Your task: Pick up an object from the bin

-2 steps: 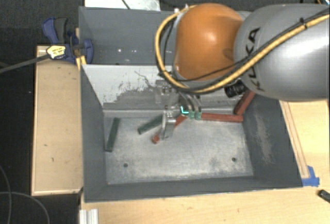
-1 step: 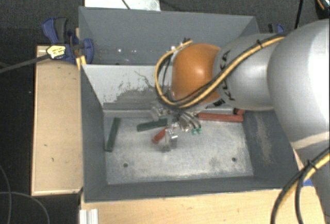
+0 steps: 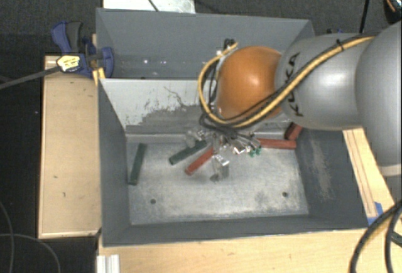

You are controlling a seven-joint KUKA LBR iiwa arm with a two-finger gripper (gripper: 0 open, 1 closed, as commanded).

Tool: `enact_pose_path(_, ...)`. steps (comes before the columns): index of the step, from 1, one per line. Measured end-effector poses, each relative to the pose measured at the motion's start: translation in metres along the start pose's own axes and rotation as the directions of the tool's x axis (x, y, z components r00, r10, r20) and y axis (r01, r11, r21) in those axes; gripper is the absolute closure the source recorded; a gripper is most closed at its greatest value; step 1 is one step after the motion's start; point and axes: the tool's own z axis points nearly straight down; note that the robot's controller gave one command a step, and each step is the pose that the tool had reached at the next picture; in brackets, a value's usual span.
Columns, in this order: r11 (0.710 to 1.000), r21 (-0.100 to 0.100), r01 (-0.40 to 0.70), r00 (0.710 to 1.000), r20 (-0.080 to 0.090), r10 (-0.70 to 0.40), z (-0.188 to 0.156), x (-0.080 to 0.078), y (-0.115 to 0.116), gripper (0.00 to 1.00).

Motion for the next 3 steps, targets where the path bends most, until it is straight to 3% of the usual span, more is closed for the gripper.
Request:
enact_pose_path(1,1.0,-0.001,-0.009,1.0,-0.005,0.009,-0.01,0.009,-0.005,0.0)
enact_pose_path(2,0.998,-0.003,-0.056,0.998,-0.008,0.056,0.033,0.001,-0.001,0.0)
enact_pose_path(3,0.998,-0.002,-0.059,0.998,-0.006,0.059,0.032,0.001,-0.001,0.0)
